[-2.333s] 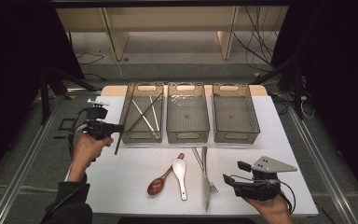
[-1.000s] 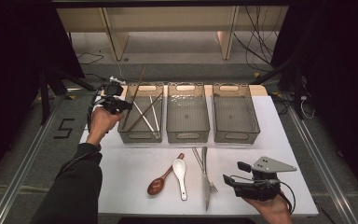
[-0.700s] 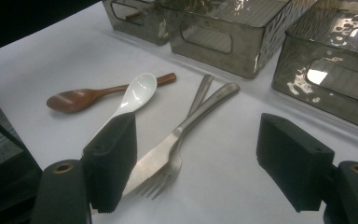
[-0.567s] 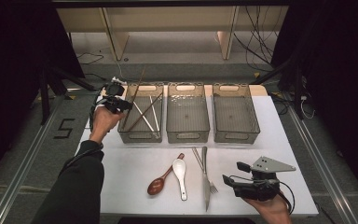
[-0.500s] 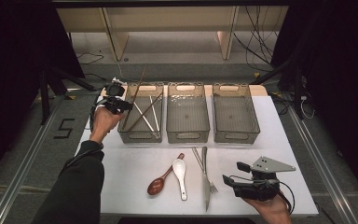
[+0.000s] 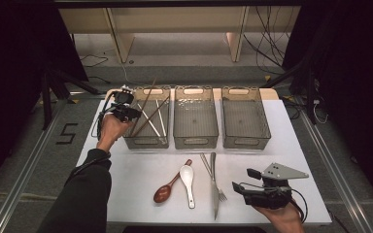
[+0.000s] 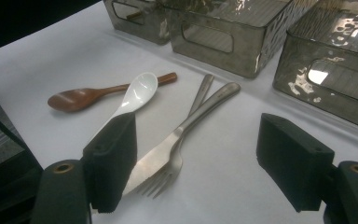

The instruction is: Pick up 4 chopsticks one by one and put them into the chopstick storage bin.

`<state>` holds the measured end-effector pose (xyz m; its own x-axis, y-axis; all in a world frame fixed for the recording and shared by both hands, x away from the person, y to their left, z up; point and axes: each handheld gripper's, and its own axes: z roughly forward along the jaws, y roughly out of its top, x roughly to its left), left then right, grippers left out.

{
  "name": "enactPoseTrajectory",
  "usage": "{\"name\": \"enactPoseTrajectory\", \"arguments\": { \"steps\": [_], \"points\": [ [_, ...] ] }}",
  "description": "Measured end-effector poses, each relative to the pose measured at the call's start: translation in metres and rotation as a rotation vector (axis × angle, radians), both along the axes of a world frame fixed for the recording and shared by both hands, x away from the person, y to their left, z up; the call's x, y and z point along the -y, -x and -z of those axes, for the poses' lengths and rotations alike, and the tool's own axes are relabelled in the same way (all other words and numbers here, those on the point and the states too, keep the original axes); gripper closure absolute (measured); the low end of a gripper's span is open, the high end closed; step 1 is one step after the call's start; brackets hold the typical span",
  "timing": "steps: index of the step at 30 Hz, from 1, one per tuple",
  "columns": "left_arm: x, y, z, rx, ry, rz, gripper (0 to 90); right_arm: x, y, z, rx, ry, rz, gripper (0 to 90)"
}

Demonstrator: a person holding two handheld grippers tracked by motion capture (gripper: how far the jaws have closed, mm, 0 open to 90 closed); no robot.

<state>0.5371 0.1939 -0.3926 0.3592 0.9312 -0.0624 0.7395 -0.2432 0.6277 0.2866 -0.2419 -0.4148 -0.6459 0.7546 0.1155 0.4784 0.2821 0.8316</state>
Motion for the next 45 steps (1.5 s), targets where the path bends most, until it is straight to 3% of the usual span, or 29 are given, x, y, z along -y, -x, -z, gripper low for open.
{"name": "enactPoseTrajectory", "arguments": {
  "steps": [2,5,7,12,15,18,32,45],
  "points": [
    [0.001,0.001,0.000,-0.007,0.000,0.004,64.7,0.000,0.000,0.000,-0.002,-0.001,0.001,29.7],
    [0.003,0.004,-0.003,0.000,0.008,0.008,58.8,0.001,0.000,0.000,-0.002,0.000,0.002,29.7],
    [0.004,0.008,-0.006,-0.005,0.012,0.011,48.9,0.000,0.000,0.000,-0.001,-0.001,-0.001,29.7],
    [0.008,0.022,-0.016,-0.003,0.048,0.032,38.0,0.000,0.000,0.000,-0.001,0.000,0.001,29.7],
    [0.008,0.033,-0.022,-0.005,0.091,0.045,33.3,-0.001,0.000,0.000,-0.001,0.000,0.001,29.7],
    [0.007,0.045,-0.025,-0.019,0.131,0.055,30.2,-0.001,0.001,0.000,-0.001,-0.001,0.002,29.7],
    [0.015,0.096,-0.017,-0.037,0.169,0.140,26.6,-0.003,0.000,0.001,-0.004,0.003,0.001,29.7],
    [0.023,0.119,-0.010,-0.050,0.185,0.197,24.7,-0.003,0.000,0.004,-0.008,0.000,-0.001,29.7]
  ]
}}
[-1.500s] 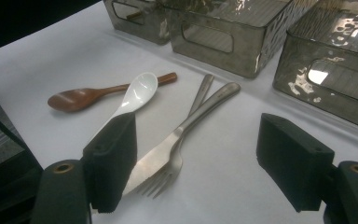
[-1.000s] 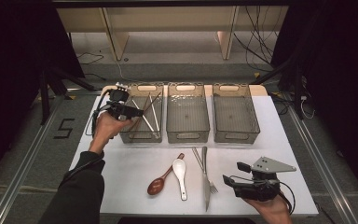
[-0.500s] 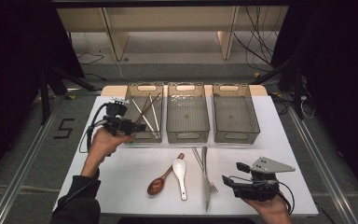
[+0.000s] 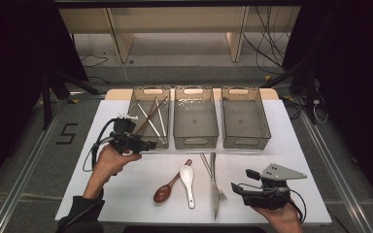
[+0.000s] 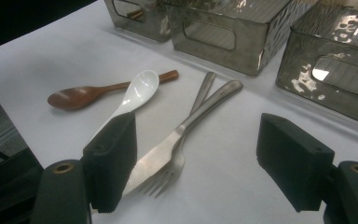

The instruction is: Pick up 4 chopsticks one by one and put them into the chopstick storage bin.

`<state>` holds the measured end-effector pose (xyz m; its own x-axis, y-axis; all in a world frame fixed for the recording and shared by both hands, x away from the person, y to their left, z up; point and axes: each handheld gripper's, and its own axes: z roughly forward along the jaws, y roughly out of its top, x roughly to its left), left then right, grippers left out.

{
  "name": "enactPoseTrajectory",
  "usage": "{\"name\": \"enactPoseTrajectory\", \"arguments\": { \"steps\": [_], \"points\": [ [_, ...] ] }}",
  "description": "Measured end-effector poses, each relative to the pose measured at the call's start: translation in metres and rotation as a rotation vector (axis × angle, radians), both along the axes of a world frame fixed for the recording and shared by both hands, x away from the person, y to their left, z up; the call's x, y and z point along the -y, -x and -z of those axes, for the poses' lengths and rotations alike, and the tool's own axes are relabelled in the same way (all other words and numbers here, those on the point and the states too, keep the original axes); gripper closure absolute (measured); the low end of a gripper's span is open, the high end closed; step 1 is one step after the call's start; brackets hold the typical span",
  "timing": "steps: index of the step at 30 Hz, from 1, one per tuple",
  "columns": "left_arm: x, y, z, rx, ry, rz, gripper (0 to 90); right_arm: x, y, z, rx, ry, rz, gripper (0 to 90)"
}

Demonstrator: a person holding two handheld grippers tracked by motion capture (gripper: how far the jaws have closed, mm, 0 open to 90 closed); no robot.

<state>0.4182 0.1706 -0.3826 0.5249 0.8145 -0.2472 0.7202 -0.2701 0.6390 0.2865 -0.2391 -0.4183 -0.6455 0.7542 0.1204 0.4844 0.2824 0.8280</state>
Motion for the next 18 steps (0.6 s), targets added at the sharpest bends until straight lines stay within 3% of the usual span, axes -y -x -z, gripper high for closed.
{"name": "enactPoseTrajectory", "arguments": {
  "steps": [18],
  "points": [
    [0.023,0.017,0.030,-0.088,-0.039,0.094,23.7,0.002,0.002,0.001,0.034,-0.022,0.003,29.5]
  ]
}}
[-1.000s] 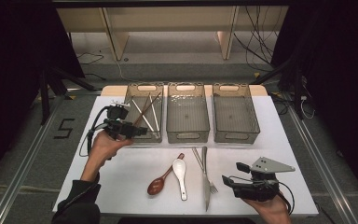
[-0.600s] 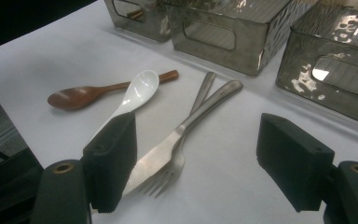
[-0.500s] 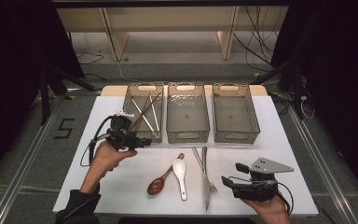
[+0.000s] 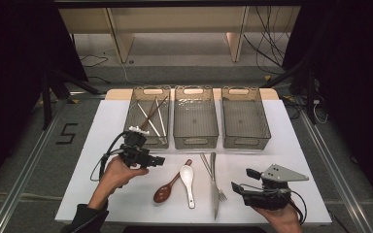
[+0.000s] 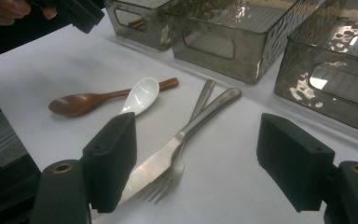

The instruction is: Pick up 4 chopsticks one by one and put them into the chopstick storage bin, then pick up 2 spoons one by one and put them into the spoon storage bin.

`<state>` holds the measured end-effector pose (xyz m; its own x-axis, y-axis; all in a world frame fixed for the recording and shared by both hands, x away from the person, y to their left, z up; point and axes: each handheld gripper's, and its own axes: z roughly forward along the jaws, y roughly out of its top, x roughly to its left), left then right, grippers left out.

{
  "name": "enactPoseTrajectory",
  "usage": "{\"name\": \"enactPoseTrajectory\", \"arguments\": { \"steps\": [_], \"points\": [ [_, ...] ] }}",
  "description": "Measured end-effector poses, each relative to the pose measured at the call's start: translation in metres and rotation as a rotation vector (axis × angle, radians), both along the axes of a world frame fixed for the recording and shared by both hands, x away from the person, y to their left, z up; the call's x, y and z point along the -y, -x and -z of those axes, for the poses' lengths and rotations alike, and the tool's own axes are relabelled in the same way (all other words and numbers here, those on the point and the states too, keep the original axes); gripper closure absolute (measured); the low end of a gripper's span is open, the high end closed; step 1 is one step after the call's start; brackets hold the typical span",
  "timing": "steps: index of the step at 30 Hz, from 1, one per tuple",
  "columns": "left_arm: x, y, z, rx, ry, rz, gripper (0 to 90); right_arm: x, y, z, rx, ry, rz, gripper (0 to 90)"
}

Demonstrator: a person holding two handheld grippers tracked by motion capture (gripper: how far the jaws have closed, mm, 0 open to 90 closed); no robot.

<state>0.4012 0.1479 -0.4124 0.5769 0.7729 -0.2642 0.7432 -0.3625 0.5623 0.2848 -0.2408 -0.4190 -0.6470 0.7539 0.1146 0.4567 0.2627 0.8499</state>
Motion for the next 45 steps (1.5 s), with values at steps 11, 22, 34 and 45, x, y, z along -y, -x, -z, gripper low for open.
{"name": "enactPoseTrajectory", "arguments": {
  "steps": [11,22,34,45],
  "points": [
    [0.017,0.003,0.017,-0.081,-0.075,0.070,23.9,-0.002,0.000,0.001,-0.002,-0.001,-0.007,29.5],
    [0.029,0.004,0.026,-0.138,-0.120,0.119,24.5,-0.002,0.001,0.002,-0.007,0.002,-0.003,29.5],
    [0.043,0.007,0.031,-0.166,-0.146,0.168,27.4,-0.003,0.001,0.003,-0.007,0.010,-0.005,29.5],
    [0.051,0.003,0.038,-0.201,-0.112,0.185,40.8,-0.001,0.000,0.004,-0.010,0.011,-0.005,29.5]
  ]
}}
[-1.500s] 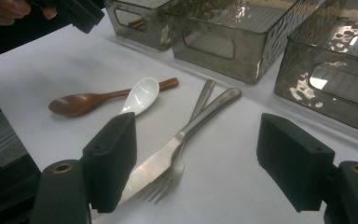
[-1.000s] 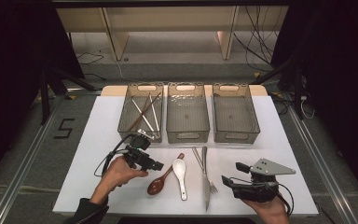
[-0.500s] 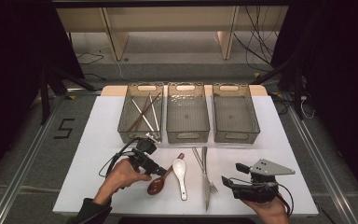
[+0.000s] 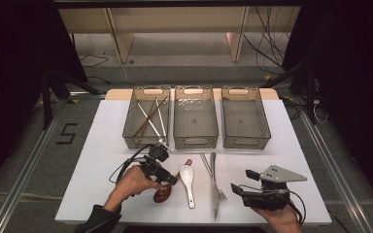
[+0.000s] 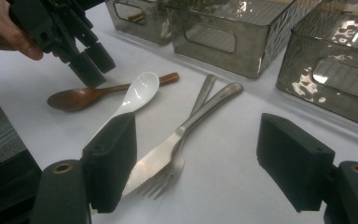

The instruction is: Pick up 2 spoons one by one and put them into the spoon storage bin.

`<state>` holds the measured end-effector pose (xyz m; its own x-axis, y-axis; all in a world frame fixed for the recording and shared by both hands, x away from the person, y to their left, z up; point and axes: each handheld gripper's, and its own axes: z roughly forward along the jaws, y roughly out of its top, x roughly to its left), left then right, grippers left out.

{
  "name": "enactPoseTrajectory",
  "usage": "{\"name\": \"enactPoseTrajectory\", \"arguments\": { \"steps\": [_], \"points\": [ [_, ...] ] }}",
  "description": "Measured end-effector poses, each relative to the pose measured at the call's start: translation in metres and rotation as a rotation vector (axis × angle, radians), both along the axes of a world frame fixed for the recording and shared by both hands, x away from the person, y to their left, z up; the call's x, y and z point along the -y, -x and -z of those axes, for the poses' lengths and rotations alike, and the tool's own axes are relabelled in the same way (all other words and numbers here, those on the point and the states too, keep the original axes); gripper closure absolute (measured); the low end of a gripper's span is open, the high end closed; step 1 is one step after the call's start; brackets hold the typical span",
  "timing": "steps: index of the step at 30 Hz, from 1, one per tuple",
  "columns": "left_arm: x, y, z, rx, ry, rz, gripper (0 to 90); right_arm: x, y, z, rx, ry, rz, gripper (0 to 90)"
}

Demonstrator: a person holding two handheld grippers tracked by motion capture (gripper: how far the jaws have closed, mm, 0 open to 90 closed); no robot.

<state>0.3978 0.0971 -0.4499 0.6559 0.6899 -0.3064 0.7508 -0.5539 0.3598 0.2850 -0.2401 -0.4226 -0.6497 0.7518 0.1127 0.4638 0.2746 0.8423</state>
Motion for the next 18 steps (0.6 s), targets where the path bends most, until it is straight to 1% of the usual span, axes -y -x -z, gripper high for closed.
{"name": "enactPoseTrajectory", "arguments": {
  "steps": [1,2,4,5,12,15,17,18],
  "points": [
    [0.000,0.000,0.000,-0.006,0.004,0.000,42.1,0.000,0.000,0.000,0.000,0.000,0.000,29.5],
    [0.000,-0.001,0.001,-0.011,-0.004,0.005,44.0,0.000,0.000,0.000,0.001,0.000,-0.001,29.5],
    [0.001,-0.001,0.003,-0.021,-0.004,0.010,46.3,0.000,0.001,0.000,0.000,0.002,-0.001,29.5],
    [0.001,0.000,0.004,-0.025,0.002,0.008,48.0,-0.001,0.001,-0.001,0.000,0.001,-0.002,29.5],
    [0.004,-0.001,0.013,-0.057,-0.006,0.022,58.2,-0.004,0.000,0.000,0.000,0.008,-0.007,29.5],
    [0.005,0.000,0.016,-0.066,-0.012,0.024,63.5,-0.005,0.000,0.000,-0.001,0.009,-0.010,29.5],
    [0.005,0.000,0.016,-0.059,-0.013,0.024,65.4,-0.005,-0.001,-0.001,-0.001,0.008,-0.009,29.5],
    [0.005,0.000,0.016,-0.066,-0.012,0.029,66.7,-0.005,0.000,-0.001,-0.001,0.008,-0.009,29.5]
  ]
}}
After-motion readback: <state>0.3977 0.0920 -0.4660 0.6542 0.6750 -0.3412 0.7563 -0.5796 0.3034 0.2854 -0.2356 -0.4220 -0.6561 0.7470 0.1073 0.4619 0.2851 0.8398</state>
